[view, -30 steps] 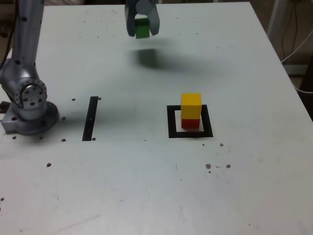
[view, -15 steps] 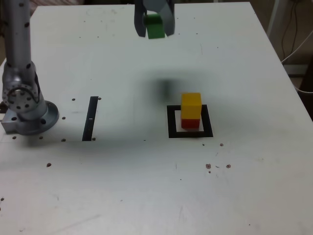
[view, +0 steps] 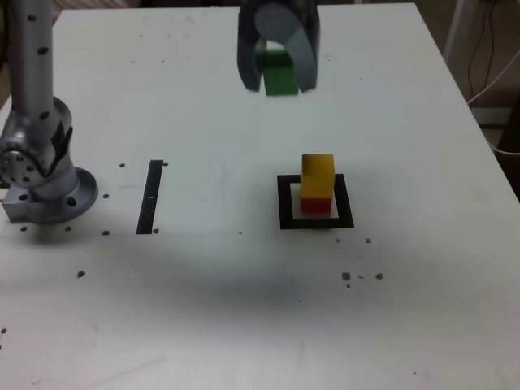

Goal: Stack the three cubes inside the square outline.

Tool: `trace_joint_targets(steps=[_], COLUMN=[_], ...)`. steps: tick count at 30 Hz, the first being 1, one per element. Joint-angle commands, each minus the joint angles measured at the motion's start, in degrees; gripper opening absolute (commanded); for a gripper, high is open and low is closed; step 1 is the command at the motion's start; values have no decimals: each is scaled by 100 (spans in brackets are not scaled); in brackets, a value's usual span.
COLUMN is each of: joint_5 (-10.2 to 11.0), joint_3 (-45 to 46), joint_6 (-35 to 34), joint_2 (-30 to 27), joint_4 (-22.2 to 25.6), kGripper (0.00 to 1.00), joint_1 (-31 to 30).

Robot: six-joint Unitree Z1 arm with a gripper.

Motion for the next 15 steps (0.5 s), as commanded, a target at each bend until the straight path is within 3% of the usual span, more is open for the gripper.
trace_joint_targets(steps=[1, 15], joint_5=[-52, -236], joint_3=[-48, -139], joint_6=[-112, -393], joint_2=[148, 328], joint_4=[110, 105], kGripper=[33, 33], joint_1=[-131, -513])
